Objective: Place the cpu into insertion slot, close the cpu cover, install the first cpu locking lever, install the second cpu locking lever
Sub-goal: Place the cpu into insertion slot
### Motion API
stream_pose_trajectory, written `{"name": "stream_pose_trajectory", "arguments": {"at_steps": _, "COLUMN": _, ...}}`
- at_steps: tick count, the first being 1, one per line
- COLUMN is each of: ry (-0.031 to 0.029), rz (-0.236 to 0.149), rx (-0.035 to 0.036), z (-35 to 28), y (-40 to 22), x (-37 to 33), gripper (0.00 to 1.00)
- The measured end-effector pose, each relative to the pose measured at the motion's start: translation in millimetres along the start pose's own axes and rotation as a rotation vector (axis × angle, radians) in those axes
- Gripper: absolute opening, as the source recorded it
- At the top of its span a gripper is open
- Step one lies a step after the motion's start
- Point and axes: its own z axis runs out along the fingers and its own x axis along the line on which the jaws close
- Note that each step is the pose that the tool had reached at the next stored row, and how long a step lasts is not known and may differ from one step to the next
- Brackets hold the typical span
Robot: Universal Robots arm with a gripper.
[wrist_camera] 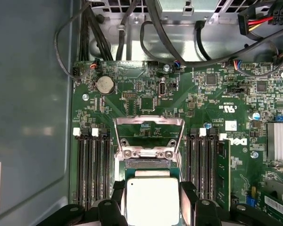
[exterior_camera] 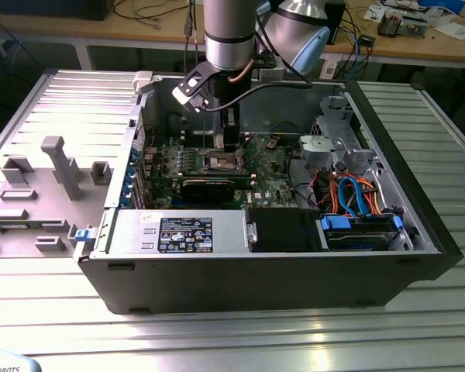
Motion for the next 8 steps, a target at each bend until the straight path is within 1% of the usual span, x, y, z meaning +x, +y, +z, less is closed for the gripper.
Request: {"name": "stream_pose_trajectory", "arguments": {"at_steps": 8, "ry": 0.0000, "rz": 0.000, "rx": 0.0001, "z": 0.3, "y": 0.0, "x": 0.0, "gripper": 0.54}}
